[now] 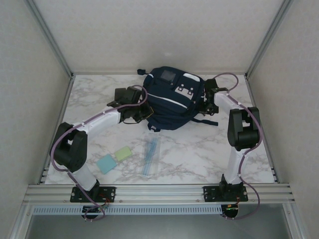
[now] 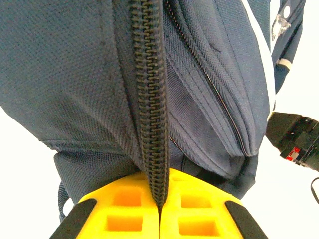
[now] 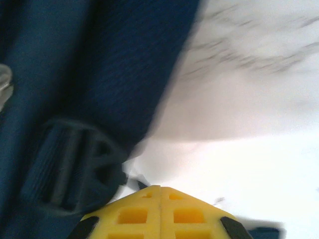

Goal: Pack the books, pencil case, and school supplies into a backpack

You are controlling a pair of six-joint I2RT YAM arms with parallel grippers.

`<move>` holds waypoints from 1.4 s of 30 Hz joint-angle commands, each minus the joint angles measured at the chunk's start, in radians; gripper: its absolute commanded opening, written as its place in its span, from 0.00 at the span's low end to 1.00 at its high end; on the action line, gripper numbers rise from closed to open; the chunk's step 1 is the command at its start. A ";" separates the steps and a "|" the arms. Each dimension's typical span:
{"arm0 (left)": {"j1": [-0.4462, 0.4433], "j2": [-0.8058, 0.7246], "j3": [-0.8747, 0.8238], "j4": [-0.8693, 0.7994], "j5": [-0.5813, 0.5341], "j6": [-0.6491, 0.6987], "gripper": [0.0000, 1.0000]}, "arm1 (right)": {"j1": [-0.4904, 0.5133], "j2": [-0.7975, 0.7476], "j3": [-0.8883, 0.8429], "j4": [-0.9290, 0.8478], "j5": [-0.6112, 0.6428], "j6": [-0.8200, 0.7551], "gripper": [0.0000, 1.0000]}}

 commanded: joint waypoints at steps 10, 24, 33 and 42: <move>0.029 -0.052 0.033 0.023 0.018 0.019 0.00 | -0.080 -0.127 -0.044 0.042 -0.186 0.090 0.00; 0.049 -0.081 0.049 -0.141 -0.089 0.150 0.88 | 0.056 -0.166 -0.012 0.007 -0.198 -0.052 0.48; 0.084 -0.058 0.056 -0.099 -0.051 0.127 0.88 | 0.084 -0.028 0.125 -0.030 -0.074 -0.214 0.49; 0.085 -0.068 0.048 -0.079 -0.040 0.116 0.88 | 0.110 0.098 0.231 -0.051 -0.164 -0.251 0.47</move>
